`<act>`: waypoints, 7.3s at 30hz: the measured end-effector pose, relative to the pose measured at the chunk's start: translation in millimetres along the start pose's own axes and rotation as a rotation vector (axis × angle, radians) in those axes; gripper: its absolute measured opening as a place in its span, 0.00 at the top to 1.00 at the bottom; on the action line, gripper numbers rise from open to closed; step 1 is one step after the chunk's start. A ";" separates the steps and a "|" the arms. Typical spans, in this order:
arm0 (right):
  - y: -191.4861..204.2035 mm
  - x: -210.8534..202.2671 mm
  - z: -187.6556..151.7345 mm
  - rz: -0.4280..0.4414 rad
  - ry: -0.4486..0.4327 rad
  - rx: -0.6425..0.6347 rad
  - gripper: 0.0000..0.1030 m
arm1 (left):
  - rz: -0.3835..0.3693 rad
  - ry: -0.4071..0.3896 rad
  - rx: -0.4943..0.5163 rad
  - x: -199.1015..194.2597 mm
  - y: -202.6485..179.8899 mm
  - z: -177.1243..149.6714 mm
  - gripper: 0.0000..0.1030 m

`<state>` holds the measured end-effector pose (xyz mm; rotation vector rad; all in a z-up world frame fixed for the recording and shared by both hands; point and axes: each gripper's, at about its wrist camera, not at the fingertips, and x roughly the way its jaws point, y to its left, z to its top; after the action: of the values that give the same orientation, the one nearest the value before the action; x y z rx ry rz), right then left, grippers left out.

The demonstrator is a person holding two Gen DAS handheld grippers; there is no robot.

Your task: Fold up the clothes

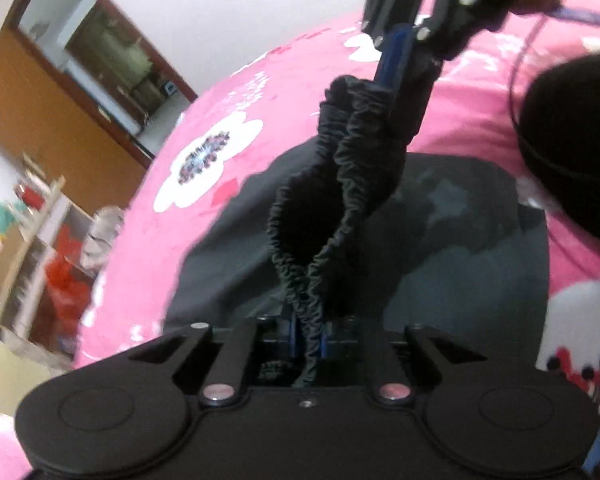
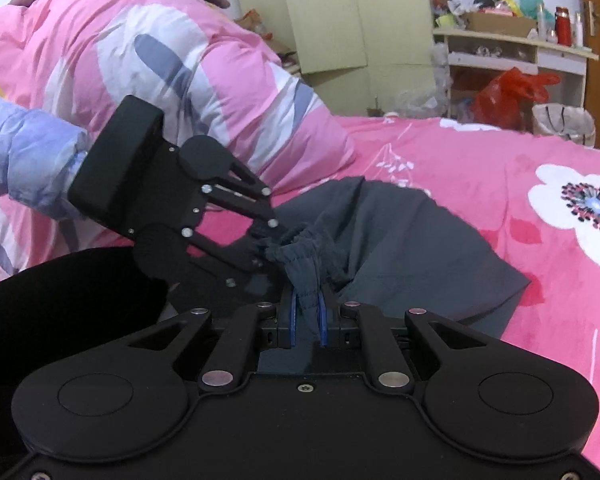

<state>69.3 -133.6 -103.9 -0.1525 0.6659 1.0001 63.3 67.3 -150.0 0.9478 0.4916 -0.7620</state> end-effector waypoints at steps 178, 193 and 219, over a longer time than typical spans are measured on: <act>129.8 -62.0 -1.7 -0.459 -0.086 0.524 0.23 | 0.346 0.205 -1.087 -170.0 -61.0 43.3 0.01; 139.6 -58.6 -8.1 -0.447 -0.074 0.534 0.22 | 0.347 0.211 -1.060 -167.3 -67.3 48.4 0.01; 141.8 -58.4 -16.2 -0.450 -0.061 0.540 0.20 | 0.341 0.229 -1.048 -159.3 -76.4 47.7 0.00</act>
<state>-75.1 -105.1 -57.8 0.1974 0.7805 0.3706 -95.3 56.1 -59.4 0.1116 0.7891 -0.0210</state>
